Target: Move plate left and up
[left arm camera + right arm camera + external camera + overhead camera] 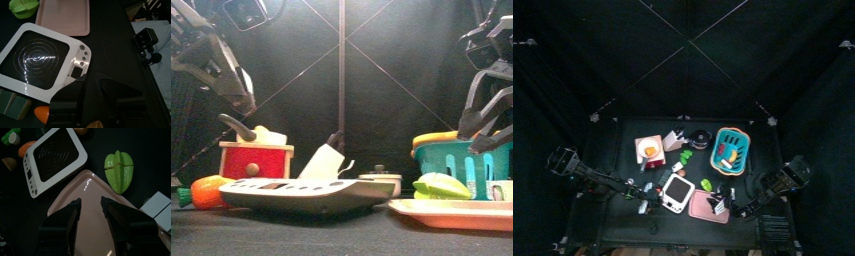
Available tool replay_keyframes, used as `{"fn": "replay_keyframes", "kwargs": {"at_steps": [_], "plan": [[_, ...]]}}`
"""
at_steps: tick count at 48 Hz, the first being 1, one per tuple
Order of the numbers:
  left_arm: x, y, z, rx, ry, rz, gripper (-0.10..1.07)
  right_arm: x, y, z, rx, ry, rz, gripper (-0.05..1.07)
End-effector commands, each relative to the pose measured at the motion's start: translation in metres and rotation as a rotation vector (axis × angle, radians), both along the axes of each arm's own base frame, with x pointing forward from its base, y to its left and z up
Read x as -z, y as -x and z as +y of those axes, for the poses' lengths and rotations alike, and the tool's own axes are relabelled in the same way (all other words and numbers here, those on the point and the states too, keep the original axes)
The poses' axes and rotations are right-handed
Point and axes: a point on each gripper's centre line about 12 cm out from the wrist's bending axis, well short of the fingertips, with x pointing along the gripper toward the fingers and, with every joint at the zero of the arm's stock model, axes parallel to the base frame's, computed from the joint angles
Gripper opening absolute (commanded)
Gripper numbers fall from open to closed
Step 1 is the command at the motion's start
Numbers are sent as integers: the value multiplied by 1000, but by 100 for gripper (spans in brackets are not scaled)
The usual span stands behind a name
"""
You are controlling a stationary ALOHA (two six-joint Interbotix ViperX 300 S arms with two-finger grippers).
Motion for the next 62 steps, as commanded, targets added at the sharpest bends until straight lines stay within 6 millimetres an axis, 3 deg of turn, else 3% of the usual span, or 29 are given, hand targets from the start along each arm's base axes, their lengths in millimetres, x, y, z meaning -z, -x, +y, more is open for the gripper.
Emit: {"fn": "replay_keyframes", "kwargs": {"at_steps": [1,19,31,40,48,62], "plan": [[-7,-2,0,-2,6,-24,66,-4,-1,0,3,-17,-9,77],[-15,-4,0,-7,18,-63,66,-1,1,-6,21,-16,7,77],[-20,-5,4,-22,25,-82,66,-24,0,-10,6,-35,-37,77],[-22,-8,16,-61,29,-87,66,-34,3,-24,62,-44,104,77],[-13,-11,33,-135,38,-56,66,-43,-11,-25,-99,78,204,77],[21,-10,34,-141,12,76,65,-42,-52,-29,-225,115,130,77]]}}
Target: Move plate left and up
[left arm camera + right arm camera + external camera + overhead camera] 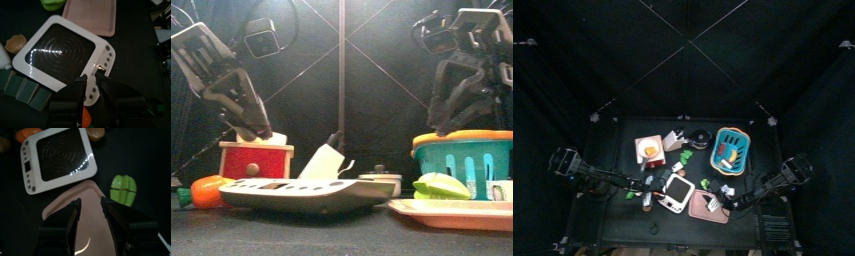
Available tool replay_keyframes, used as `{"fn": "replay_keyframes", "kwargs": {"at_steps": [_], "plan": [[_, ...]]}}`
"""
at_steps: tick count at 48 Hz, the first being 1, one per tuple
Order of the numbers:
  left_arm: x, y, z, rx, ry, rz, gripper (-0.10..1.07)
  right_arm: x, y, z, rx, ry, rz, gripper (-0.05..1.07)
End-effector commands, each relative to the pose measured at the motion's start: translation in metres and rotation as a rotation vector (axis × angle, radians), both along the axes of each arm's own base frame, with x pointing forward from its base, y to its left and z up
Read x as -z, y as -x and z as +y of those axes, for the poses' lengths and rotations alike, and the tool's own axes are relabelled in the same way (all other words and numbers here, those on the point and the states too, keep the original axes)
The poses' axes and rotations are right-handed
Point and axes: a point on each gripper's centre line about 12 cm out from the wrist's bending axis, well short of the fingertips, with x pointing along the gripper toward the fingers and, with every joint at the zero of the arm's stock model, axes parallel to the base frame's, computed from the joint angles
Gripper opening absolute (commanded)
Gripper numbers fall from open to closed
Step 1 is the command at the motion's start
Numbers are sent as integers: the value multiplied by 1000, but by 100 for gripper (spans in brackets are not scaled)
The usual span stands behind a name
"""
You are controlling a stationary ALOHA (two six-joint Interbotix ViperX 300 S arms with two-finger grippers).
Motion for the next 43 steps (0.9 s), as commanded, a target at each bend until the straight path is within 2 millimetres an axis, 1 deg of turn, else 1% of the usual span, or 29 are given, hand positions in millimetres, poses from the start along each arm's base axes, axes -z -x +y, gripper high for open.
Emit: {"fn": "replay_keyframes", "kwargs": {"at_steps": [1,8,13,20,27,36,43], "plan": [[4,-2,0,-1,-3,21,65,-6,-12,-5,-8,-24,-37,76],[11,1,2,-2,-7,60,62,8,-24,-9,-33,-56,-18,72],[14,3,7,-19,-8,86,56,19,-32,-12,-46,-63,-1,64],[16,4,14,-37,-8,115,47,32,-36,-20,-24,-48,32,55],[17,4,23,-70,-4,129,39,39,-37,-24,-14,-39,53,48],[20,4,41,-127,1,164,38,42,-35,-29,-1,-38,61,46],[24,6,47,-144,1,187,38,44,-34,-34,19,-39,67,46]]}}
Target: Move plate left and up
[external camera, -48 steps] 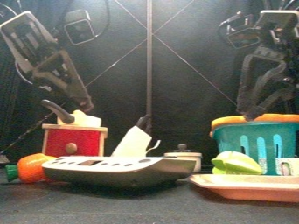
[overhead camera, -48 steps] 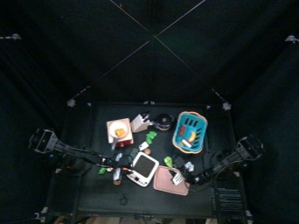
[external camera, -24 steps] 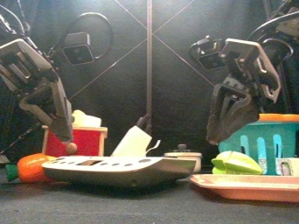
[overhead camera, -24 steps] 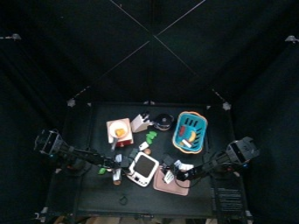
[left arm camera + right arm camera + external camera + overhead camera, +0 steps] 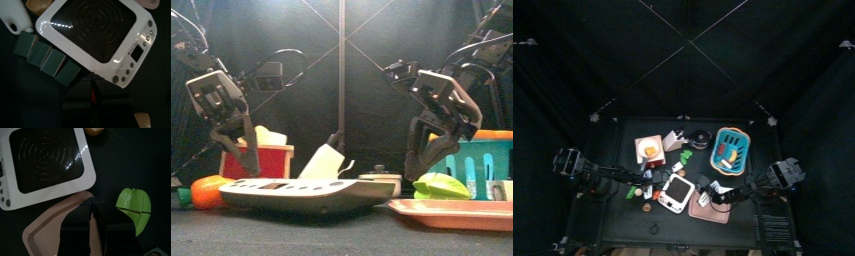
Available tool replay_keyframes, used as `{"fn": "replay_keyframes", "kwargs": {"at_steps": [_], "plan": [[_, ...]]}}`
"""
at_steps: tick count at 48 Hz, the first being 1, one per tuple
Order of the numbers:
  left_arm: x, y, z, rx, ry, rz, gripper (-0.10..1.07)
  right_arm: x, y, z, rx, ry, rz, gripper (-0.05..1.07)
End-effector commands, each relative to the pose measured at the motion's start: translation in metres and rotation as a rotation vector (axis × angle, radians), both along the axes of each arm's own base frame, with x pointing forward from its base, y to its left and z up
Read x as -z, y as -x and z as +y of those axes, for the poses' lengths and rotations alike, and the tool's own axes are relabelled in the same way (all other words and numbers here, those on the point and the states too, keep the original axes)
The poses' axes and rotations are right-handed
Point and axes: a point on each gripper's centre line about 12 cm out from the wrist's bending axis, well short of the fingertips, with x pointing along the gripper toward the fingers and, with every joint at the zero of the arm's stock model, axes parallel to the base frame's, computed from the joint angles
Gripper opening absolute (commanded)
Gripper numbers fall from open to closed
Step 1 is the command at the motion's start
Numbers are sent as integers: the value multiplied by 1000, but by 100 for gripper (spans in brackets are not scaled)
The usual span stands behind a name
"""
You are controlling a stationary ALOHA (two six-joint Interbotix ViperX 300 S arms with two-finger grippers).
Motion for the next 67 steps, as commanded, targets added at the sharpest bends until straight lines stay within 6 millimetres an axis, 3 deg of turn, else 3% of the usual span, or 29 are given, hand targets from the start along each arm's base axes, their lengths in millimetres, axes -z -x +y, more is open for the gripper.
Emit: {"fn": "replay_keyframes", "kwargs": {"at_steps": [1,17,34,52,67], "plan": [[0,-2,2,-9,1,-1,38,-7,-2,-5,15,-7,-23,46],[17,-10,1,-13,7,68,38,4,-5,-12,37,1,7,46],[15,-22,-3,-1,12,75,38,1,-10,-28,76,1,-4,46],[14,-22,-11,8,28,87,38,-7,-12,-17,81,-63,-29,46],[14,-22,-12,9,28,87,38,-11,-27,-5,32,-113,-63,46]]}}
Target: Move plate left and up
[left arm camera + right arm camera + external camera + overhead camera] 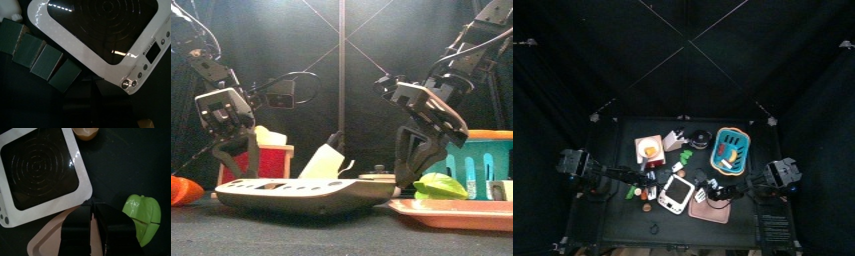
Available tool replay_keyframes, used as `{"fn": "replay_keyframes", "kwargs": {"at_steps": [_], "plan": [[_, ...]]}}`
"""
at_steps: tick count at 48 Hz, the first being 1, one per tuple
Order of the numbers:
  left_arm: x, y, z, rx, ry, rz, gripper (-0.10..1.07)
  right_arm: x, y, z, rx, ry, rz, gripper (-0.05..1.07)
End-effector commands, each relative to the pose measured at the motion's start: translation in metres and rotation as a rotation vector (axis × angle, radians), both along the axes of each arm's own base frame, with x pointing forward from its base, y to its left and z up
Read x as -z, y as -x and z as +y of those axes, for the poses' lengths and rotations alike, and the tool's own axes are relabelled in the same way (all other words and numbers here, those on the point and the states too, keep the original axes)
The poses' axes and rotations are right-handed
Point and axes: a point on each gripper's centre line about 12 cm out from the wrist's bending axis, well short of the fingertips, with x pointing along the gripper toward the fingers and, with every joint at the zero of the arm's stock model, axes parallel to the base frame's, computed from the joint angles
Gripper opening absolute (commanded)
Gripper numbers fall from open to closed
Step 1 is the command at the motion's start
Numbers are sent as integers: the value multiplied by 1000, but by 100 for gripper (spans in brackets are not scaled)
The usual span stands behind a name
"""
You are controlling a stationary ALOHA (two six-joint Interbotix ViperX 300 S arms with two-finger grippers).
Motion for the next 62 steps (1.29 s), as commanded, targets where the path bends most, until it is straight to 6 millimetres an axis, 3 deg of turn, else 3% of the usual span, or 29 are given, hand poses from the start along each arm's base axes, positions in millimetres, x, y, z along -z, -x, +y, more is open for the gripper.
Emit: {"fn": "replay_keyframes", "kwargs": {"at_steps": [1,13,29,46,55,62], "plan": [[-8,-8,0,-4,3,-36,38,-16,-10,4,-14,-22,-55,46],[-8,-8,0,-4,3,-35,38,-14,-2,0,5,-30,-42,46],[-9,-9,-1,-2,3,-37,38,-16,2,14,12,-83,-42,46],[-10,-11,-1,-1,3,-43,38,-13,-10,19,-27,-93,-57,46],[-11,-11,-2,5,2,-46,38,-9,-9,15,-26,-74,-45,46],[-12,-12,-4,11,3,-49,38,-11,-9,0,-5,-38,-46,46]]}}
